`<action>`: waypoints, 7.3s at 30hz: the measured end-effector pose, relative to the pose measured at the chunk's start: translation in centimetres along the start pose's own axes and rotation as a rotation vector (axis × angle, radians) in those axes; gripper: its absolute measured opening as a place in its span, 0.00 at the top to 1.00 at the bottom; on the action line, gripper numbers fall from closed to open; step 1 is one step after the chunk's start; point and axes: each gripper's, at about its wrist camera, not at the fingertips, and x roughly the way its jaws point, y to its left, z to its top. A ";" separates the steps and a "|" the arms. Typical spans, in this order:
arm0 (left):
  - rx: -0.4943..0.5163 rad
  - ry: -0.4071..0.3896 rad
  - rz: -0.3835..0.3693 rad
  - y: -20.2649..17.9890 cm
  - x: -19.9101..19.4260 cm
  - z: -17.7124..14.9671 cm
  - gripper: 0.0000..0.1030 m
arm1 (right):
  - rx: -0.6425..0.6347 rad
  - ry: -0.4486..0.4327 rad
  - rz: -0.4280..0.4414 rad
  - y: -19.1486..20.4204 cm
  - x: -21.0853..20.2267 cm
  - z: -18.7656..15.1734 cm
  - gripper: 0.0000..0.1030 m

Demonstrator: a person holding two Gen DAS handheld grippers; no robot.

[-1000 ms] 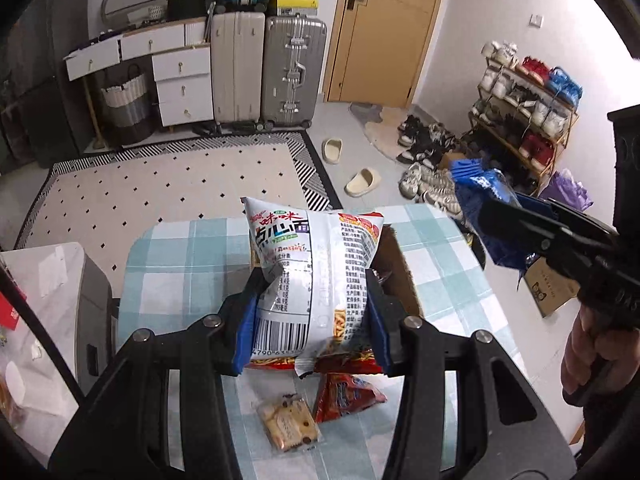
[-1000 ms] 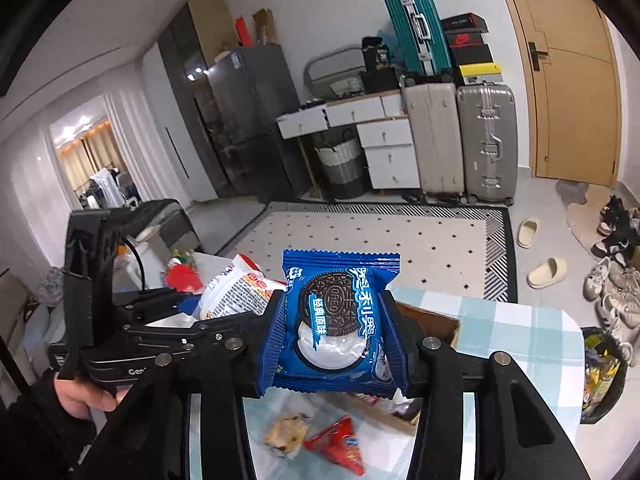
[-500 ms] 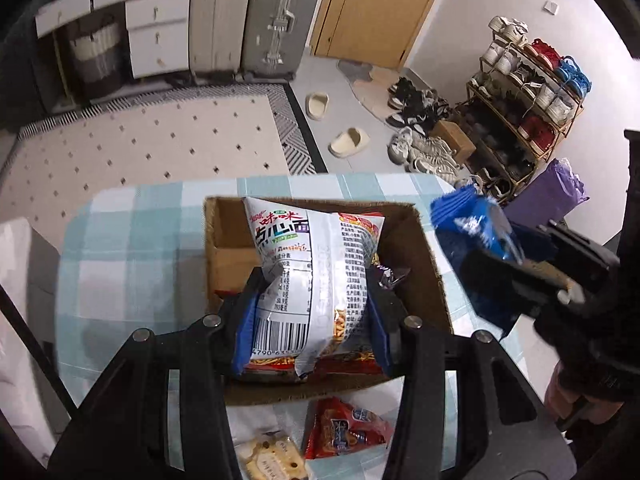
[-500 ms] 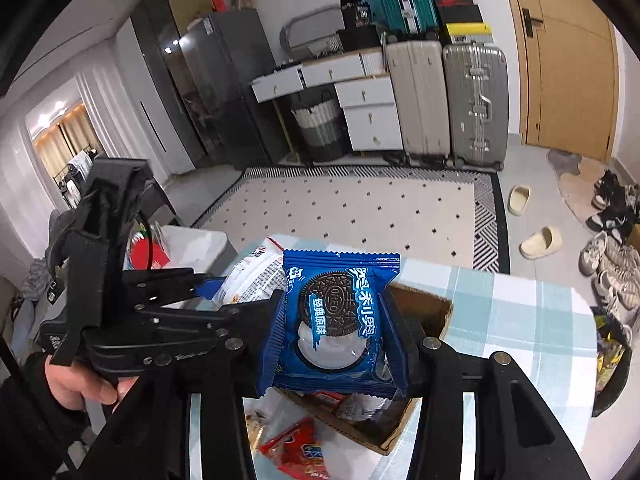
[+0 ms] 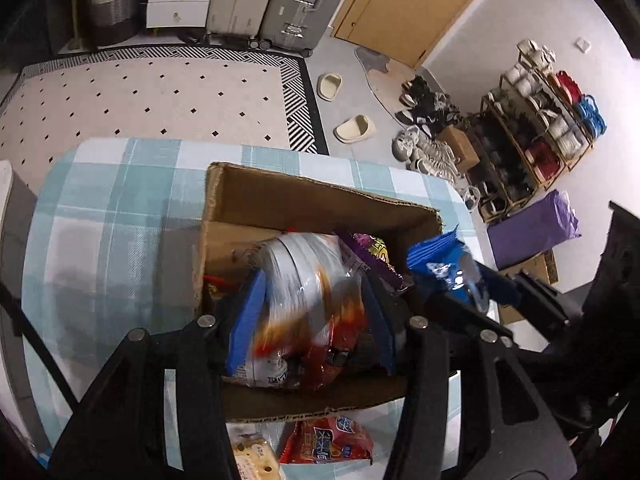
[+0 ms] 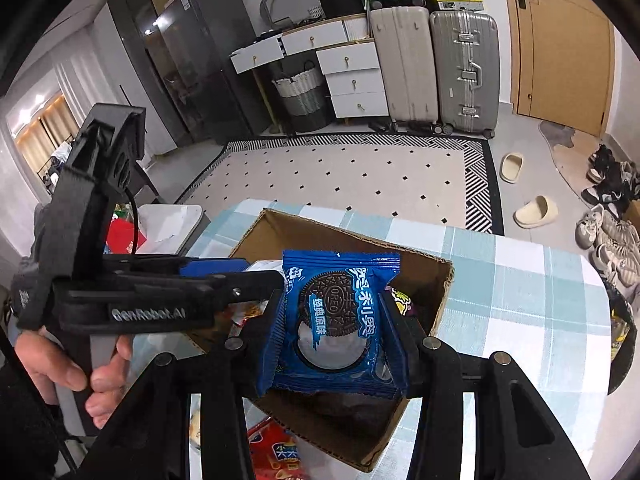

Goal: Organize snacks
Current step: 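Lower both packs into the box and open both tools, then move both tools back from the box toward the remaining snacks, then grasp the red triangle chip bag with right tool while left grasps cookie pack, then lift both held packs and carry them over the cardboard box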

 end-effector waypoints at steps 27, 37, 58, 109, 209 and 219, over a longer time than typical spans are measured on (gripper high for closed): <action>0.178 -0.448 0.278 -4.5 -17.6 -17.7 0.21 | -0.042 -0.278 0.046 5.5 -15.2 -9.4 0.20; 0.179 -0.460 0.195 -6.2 -20.0 -23.8 0.14 | -0.062 -0.410 0.077 8.0 -19.7 -14.8 0.06; 0.122 -0.567 0.287 -2.1 -14.5 -32.2 0.00 | -0.062 -0.411 0.068 9.2 -13.3 -24.7 0.01; -0.094 -0.354 0.184 5.1 -5.5 -32.0 0.01 | 0.136 -0.039 0.111 5.0 4.8 -18.2 0.24; 0.187 -0.307 0.097 -2.9 -22.1 -16.2 0.47 | 0.021 -0.256 0.228 7.7 -18.8 -7.3 0.60; 0.281 -0.371 0.102 -9.3 -26.8 -10.3 0.47 | 0.019 -0.281 0.188 8.0 -20.6 -0.9 0.60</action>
